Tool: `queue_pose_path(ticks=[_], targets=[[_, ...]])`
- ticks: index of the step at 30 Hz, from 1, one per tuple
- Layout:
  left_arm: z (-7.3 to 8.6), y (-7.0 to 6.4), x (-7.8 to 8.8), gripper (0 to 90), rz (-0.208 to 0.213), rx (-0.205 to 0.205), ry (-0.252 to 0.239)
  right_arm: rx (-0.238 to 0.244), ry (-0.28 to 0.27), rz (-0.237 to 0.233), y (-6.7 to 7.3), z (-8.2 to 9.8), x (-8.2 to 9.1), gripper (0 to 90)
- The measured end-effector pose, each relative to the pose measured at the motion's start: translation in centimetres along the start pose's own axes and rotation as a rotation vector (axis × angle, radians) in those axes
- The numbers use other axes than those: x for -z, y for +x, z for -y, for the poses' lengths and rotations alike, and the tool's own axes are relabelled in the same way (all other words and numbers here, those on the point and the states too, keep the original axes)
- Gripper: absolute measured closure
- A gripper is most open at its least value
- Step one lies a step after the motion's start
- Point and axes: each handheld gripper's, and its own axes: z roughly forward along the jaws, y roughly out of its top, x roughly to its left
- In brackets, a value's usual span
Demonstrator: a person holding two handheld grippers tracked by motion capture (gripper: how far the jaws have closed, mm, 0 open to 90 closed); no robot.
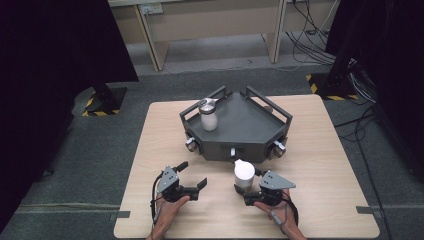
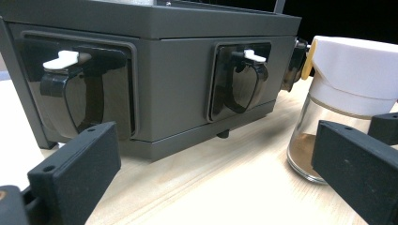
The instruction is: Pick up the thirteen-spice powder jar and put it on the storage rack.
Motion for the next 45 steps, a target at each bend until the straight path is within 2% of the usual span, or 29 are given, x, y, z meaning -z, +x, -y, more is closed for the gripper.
queue_pose_path(ticks=[6, 16, 23, 38, 45], targets=[[0.0, 0.0, 0.0, 1.1, 0.001, -0.001, 0.0, -0.001, 0.014, 0.005, -0.1, -0.1, -0.3, 29.8], [0.0, 0.0, 0.0, 1.2, 0.002, -0.003, 0.001, 0.035, 0.016, 0.021, 0.3, -0.4, -0.1, 30.7], [0.0, 0.0, 0.0, 1.3, 0.001, -0.002, 0.002, 0.037, -0.007, 0.019, 0.3, -1.1, 0.6, 30.8], [0.0, 0.0, 0.0, 1.3, -0.001, -0.002, 0.003, 0.044, -0.002, 0.006, -0.2, -3.6, 1.9, 30.8], [0.0, 0.0, 0.0, 1.3, 0.0, -0.001, 0.003, 0.052, -0.003, 0.001, -0.5, -5.6, 2.1, 30.8]])
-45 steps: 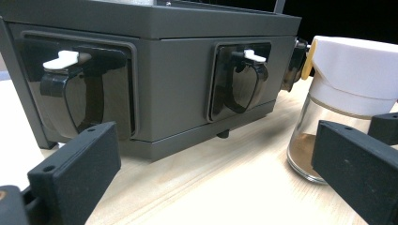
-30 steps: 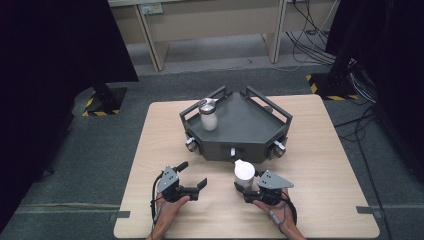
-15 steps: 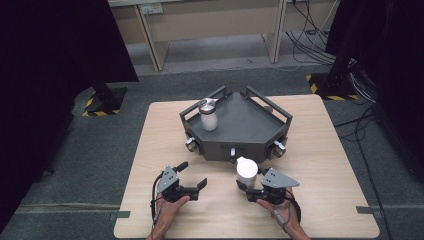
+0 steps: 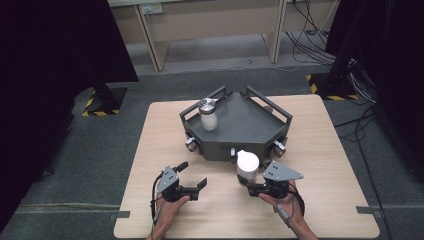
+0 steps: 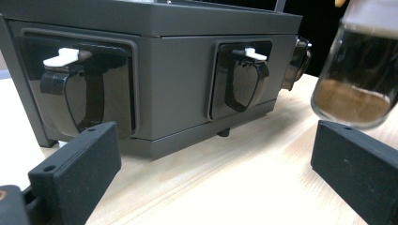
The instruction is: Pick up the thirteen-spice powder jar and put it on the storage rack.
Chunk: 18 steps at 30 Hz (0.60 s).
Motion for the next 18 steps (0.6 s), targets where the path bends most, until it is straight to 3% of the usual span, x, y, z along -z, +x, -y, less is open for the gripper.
queue_pose_path(ticks=[7, 18], targets=[[0.0, 0.1, 0.0, 1.3, -0.001, 0.002, 0.0, 0.01, 0.007, 0.003, -0.8, -2.3, 0.0, 30.8], [0.1, 0.1, 0.0, 1.5, -0.003, 0.007, 0.002, -0.017, 0.0, 0.006, -2.2, -5.1, -0.4, 30.8]])
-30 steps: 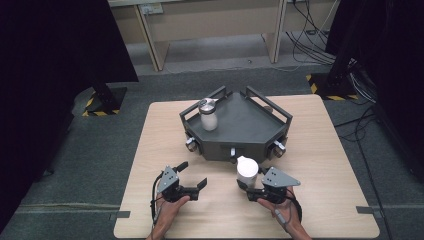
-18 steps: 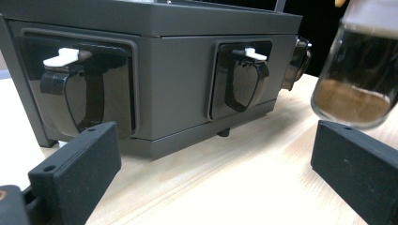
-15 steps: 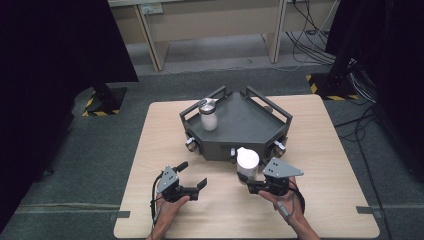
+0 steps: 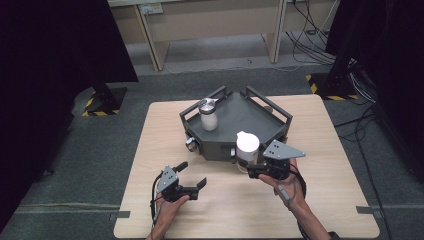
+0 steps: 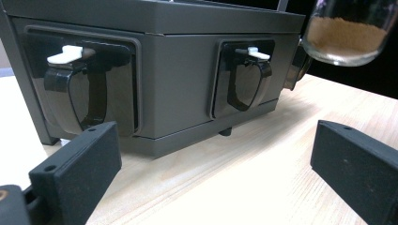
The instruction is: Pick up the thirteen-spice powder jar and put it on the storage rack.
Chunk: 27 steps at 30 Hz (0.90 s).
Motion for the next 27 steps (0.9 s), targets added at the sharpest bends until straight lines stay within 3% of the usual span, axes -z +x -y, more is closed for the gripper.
queue_pose_path(ticks=[15, 27], targets=[[0.0, 0.0, 0.0, 1.5, 0.0, 0.002, 0.0, -0.014, 0.004, 0.011, -1.2, -3.1, -0.5, 30.8], [0.0, 0.1, 0.1, 1.5, -0.002, 0.002, -0.004, -0.028, 0.004, 0.04, -2.4, -5.3, -1.9, 30.8]])
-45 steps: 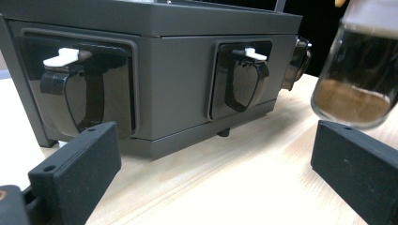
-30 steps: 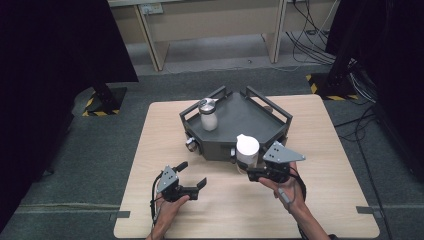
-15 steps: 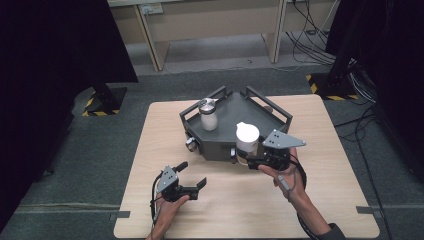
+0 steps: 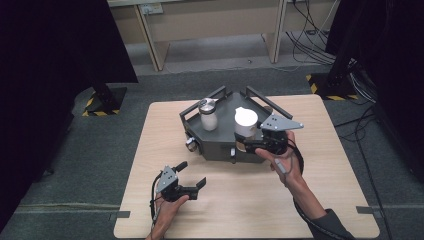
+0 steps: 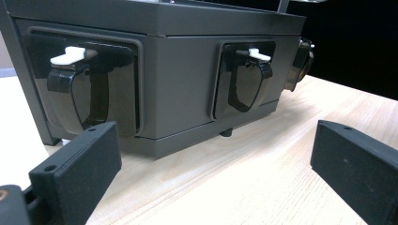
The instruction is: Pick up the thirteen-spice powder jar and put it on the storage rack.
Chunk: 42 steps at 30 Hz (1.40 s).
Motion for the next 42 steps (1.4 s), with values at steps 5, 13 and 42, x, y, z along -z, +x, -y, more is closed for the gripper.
queue_pose_path(ticks=[5, 13, 42], targets=[[0.0, 0.0, 0.0, 1.5, 0.001, -0.001, 0.002, -0.015, 0.005, 0.015, -0.5, -0.5, -0.9, 30.8], [0.0, 0.1, 0.1, 1.5, 0.0, 0.0, -0.001, -0.002, 0.016, 0.081, -0.5, -0.9, -2.4, 30.8], [0.0, 0.1, 0.1, 1.5, -0.001, 0.0, 0.0, -0.041, 0.022, 0.223, -1.4, 0.6, -6.7, 30.8]])
